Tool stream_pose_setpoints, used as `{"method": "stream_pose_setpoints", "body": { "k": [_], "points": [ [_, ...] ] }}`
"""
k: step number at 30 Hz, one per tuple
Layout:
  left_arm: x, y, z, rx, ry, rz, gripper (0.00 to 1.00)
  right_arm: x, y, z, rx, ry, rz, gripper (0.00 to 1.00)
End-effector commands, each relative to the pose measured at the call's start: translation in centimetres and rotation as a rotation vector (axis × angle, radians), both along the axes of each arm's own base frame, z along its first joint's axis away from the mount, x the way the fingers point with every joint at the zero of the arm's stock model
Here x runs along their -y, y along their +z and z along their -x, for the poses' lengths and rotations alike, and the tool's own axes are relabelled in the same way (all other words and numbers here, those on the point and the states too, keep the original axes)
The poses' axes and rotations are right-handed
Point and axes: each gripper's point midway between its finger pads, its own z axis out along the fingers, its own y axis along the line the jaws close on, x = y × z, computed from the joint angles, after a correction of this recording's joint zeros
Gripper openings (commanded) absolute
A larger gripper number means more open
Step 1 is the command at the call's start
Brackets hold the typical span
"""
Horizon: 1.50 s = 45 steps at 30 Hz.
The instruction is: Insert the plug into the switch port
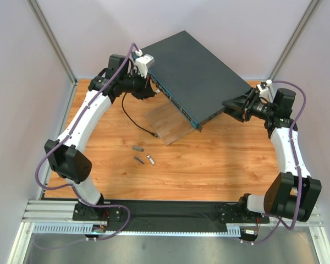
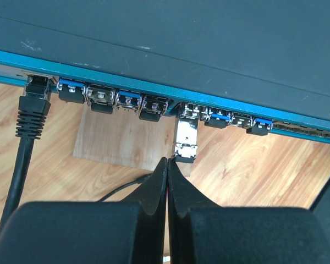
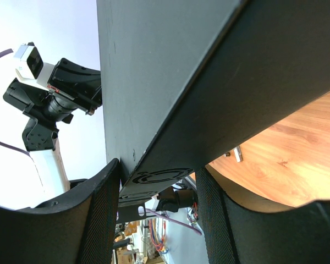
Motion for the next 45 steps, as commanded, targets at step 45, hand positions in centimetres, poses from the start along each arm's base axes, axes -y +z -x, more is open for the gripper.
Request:
{"method": "stream_pose_setpoints", "body": {
  "k": [45],
  "points": [
    [2.6, 3.3, -1.3, 0.122, -0.024, 0.132, 0.08, 2.1, -1.8, -4.0, 0.085, -0.140, 0.149, 0.00]
  ]
}}
